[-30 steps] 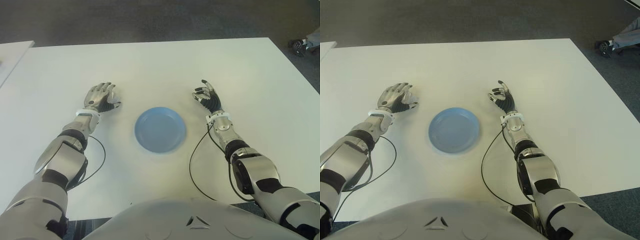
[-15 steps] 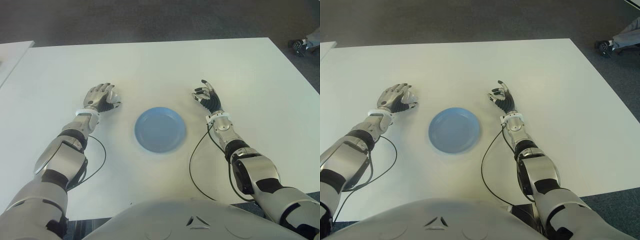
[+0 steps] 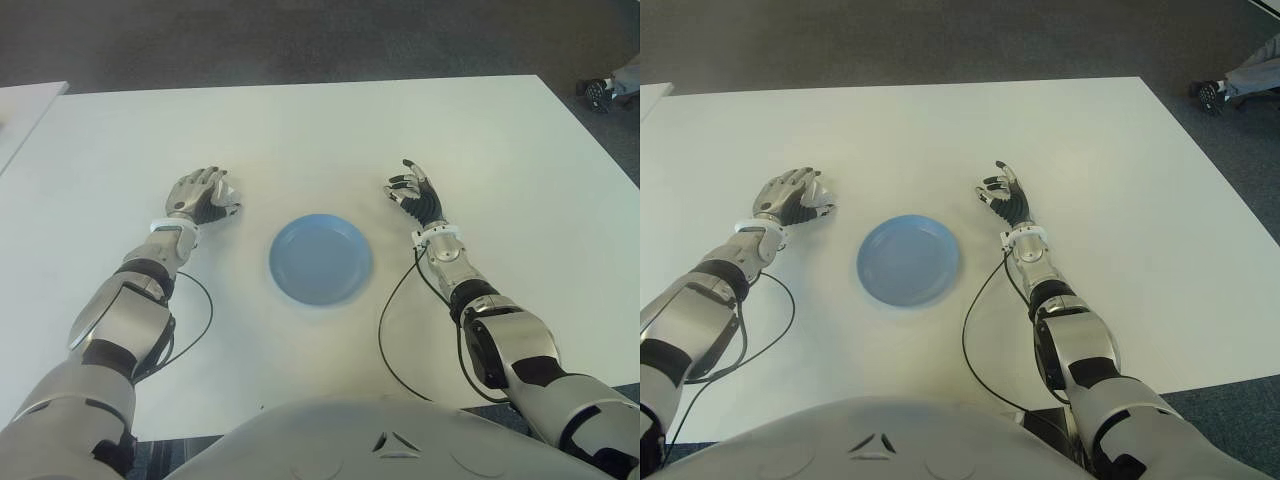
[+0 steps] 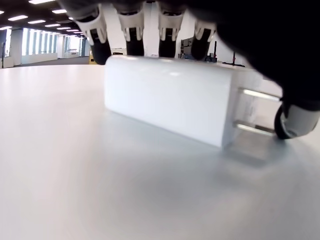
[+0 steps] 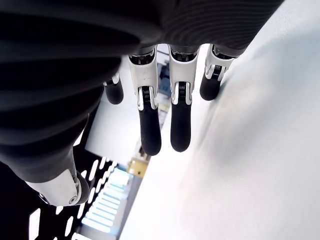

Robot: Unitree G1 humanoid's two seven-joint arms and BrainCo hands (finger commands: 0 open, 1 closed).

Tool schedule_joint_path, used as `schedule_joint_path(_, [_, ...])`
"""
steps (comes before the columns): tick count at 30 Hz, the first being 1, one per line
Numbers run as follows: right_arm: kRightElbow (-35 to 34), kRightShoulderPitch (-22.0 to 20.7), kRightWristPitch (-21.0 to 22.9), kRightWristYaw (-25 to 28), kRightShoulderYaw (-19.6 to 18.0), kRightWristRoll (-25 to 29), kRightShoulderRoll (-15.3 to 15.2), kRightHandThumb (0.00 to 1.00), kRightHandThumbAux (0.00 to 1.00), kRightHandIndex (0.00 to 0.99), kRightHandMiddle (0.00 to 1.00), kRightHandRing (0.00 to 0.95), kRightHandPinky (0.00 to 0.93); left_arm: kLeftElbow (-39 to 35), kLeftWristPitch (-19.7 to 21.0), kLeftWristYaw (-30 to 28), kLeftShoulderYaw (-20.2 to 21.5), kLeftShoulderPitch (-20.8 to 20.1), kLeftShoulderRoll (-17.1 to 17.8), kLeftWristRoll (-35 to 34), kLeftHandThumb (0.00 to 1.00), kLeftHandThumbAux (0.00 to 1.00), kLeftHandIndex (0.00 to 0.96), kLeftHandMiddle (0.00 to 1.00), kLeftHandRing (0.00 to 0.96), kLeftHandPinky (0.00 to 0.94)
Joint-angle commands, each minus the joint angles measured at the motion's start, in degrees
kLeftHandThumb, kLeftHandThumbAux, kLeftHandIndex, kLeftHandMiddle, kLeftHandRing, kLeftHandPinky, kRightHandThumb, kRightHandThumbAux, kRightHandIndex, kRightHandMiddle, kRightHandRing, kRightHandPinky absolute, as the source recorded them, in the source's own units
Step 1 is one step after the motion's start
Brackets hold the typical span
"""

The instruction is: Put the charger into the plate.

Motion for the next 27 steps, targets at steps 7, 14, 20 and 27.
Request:
schedule_joint_path(7, [3.39, 4.94, 3.78, 3.62, 1.81, -1.73, 2.66, 0.000, 0.632, 0.059, 0.346, 0.311, 0.206, 1.23, 0.92, -2.91, 0.96, 2.65, -0.73, -0.97, 0.099, 0.470, 0.000, 0.000, 0.011, 0.083])
schedule_joint_path(14, [3.43, 4.94, 3.84, 3.78, 1.80, -1.65, 2.62, 0.000, 0.638, 0.053, 0.341, 0.304, 0.196, 1.10, 0.87, -3.15, 1.46, 2.83, -0.96, -1.30, 0.105, 0.474, 0.000, 0.000, 0.022, 0.081])
schedule_joint_path(20, [3.46, 5.00, 3.89, 3.95, 1.68, -1.49, 2.60, 0.000, 0.633, 0.050, 0.336, 0.299, 0.192, 1.06, 0.73, -3.32, 1.75, 2.88, -1.03, -1.44, 0.098, 0.475, 0.000, 0.000, 0.020, 0.070])
schedule_joint_path(27, [3.46, 5.00, 4.10, 4.37, 1.43, -1.17, 2.62, 0.000, 0.614, 0.049, 0.327, 0.295, 0.196, 0.98, 0.45, -3.40, 1.90, 2.97, -1.09, -1.63, 0.082, 0.468, 0.000, 0.000, 0.007, 0.049])
